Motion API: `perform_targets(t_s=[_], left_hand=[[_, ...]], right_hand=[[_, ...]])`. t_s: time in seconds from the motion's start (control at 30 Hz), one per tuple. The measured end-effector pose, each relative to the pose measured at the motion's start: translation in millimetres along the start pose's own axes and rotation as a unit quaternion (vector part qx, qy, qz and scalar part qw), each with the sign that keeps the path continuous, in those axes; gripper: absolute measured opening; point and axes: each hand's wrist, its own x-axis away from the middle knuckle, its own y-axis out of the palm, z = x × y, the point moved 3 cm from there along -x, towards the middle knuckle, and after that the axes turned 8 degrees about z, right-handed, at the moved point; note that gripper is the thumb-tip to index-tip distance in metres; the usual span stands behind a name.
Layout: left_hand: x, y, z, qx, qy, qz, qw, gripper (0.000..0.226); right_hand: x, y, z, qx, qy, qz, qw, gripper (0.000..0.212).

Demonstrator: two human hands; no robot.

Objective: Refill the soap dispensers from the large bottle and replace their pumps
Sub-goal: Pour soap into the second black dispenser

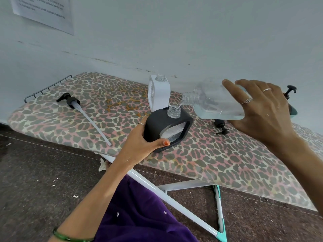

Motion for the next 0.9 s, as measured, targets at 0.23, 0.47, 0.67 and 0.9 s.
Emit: perform_targets(t_s=[0.23,0.47,0.67,0.9], left_hand=[[0.0,0.3,1.7,0.0,-0.001,-0.002,1.0,0.08],[-0.5,0.4,-1.1,0.003,0.002,-0.004,1.0,0.081],[-1.9,0.4,-1.4,0.006,0.005,-0.01,1.0,0.084],[-2.7,0.0,-3.2,0.001,0.006,-0.009,1.0,0.085]], right_hand=[[0.0,0.6,0.9,-0.004,0.001,0.005,1.0,0.07],[0.2,0.6,2.3,-0.003,0.0,-0.001,1.0,0.07],[-0.3,-0.8,2.2,0.001,-0.003,0.003,1.0,0.069],[-0.4,-0.8,3.7,0.001,-0.003,0.004,1.0,0.067]])
